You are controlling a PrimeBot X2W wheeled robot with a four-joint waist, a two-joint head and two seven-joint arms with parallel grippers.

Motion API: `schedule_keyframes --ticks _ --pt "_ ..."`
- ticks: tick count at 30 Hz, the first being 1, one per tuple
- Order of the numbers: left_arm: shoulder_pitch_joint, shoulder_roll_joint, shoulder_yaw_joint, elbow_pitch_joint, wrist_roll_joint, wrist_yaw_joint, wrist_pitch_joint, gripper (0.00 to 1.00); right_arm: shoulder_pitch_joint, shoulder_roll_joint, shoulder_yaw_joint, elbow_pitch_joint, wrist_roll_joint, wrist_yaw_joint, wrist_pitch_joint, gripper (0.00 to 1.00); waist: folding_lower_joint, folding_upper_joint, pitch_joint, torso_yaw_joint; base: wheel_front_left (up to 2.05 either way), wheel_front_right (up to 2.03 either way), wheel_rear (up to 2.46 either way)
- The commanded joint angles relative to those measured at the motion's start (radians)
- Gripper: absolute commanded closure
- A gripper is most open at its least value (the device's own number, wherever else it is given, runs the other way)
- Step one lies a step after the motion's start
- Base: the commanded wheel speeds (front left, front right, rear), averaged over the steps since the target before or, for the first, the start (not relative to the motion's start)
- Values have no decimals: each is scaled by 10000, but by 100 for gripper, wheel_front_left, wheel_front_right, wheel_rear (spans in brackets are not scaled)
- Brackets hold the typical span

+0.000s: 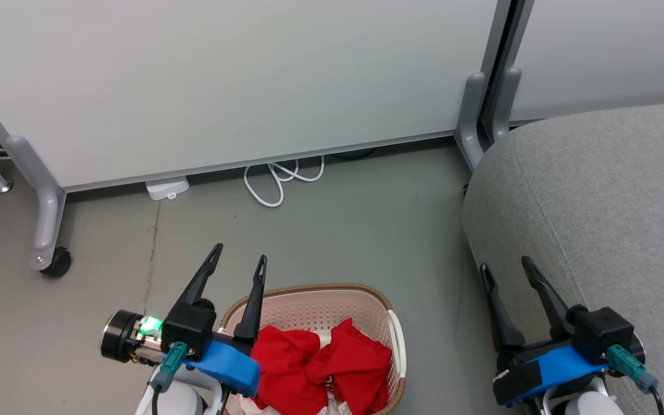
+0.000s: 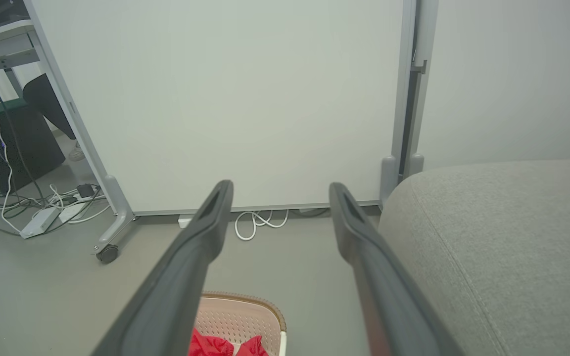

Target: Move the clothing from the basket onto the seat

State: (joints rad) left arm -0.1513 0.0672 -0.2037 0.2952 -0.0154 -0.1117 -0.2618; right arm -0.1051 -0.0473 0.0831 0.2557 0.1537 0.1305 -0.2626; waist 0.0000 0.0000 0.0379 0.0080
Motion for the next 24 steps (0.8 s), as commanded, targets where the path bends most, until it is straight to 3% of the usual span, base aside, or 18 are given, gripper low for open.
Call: schedule_keyframes --ticks 1,11,24 --pt "-399 184 -236 295 69 -97 -49 0 -238 -56 44 -30 11 4 -35 0 0 0 183 -72 0 0 0" --pt "-2479 1241 -2259 2128 -284 -183 -39 0 -879 -55 167 -174 51 4 -35 0 0 0 1594 -695 0 0 0" --pt "-5080 2624 -5899 4758 -1162 -187 -41 0 -2154 -47 322 -610 399 4 -35 0 0 0 4071 -1710 0 0 0"
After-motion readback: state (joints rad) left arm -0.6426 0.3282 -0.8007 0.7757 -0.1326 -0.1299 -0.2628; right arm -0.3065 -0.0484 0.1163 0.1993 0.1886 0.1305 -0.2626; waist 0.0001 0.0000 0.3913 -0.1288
